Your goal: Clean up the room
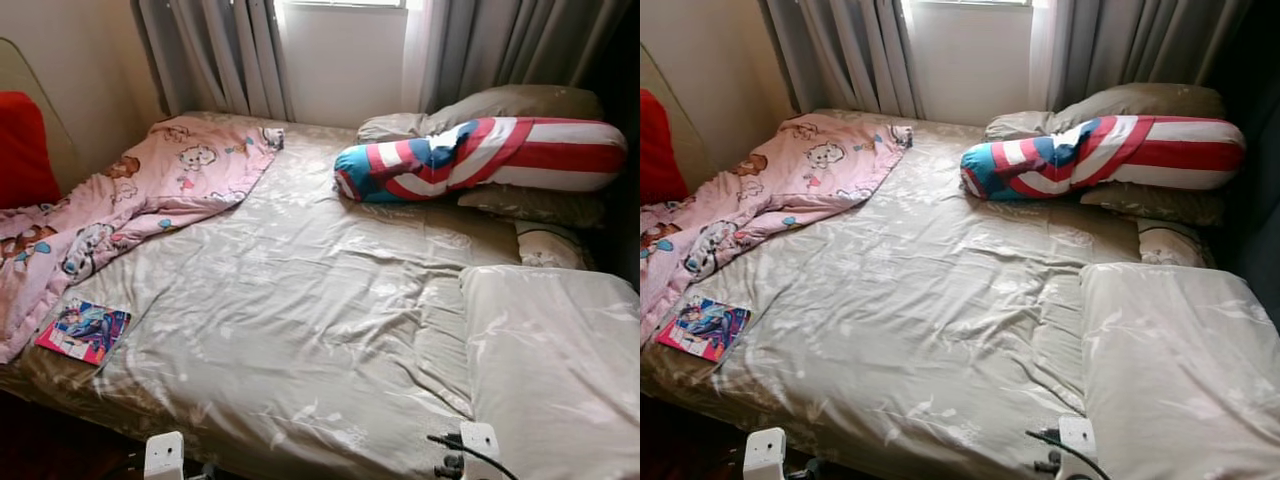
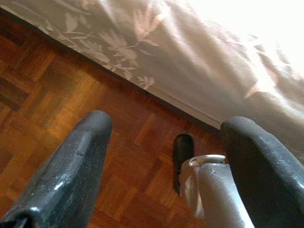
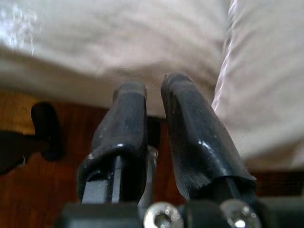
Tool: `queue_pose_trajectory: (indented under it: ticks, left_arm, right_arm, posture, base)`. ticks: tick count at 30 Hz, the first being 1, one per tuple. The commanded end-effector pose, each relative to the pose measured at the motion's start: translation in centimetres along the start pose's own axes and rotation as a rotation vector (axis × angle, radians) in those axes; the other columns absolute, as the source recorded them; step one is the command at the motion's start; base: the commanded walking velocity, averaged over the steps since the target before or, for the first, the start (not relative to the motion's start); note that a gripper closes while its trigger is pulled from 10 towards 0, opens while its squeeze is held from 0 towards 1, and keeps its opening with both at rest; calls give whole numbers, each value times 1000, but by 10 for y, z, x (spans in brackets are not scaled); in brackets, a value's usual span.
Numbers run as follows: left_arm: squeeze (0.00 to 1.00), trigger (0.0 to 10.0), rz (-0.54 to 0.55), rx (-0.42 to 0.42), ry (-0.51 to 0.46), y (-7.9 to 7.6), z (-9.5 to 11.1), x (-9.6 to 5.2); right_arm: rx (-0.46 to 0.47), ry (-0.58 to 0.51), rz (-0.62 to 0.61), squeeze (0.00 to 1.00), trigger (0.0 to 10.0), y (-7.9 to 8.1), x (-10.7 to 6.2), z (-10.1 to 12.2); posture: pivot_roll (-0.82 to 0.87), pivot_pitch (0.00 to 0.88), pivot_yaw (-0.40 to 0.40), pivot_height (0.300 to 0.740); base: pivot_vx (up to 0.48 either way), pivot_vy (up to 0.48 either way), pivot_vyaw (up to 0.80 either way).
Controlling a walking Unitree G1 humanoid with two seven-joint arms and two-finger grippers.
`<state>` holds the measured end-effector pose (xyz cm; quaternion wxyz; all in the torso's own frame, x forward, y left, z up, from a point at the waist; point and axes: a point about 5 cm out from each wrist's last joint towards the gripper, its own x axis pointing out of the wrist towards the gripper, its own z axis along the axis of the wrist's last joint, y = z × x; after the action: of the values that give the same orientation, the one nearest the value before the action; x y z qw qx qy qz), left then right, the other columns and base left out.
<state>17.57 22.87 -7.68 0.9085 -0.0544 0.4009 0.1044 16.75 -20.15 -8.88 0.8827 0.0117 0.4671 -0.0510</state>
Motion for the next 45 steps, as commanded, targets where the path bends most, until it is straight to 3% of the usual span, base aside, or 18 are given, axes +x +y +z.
queue_pose_trajectory:
  ticks: [1,3,13,30,45]
  left_arm:
    - [0,10000,5,19,24,2,-4,-1]
    - [0,10000,6,22,22,2,-3,-1]
    - [0,10000,4,28,22,2,-2,0]
    - [0,10000,2,34,13,2,1,1]
    - [0,10000,22,10,26,4,-3,-1]
  right_arm:
    - [0,8,2,0,10000,0,0,-1]
    - [9,28,-12,0,10000,-9,-2,-9]
    - [24,43,-31,0,10000,-19,-5,-17]
    - [7,29,8,0,10000,2,-1,-9]
    - [10,30,6,0,10000,-9,-3,-10]
  posture:
    - [-88,0,21,740]
    - [-86,0,24,740]
    - [-87,0,28,740]
    - [-88,0,33,740]
    - [-84,0,29,740]
  base:
    - [0,480,0]
    - [0,480,0]
    - [0,480,0]
    - [0,480,0]
    - [0,480,0]
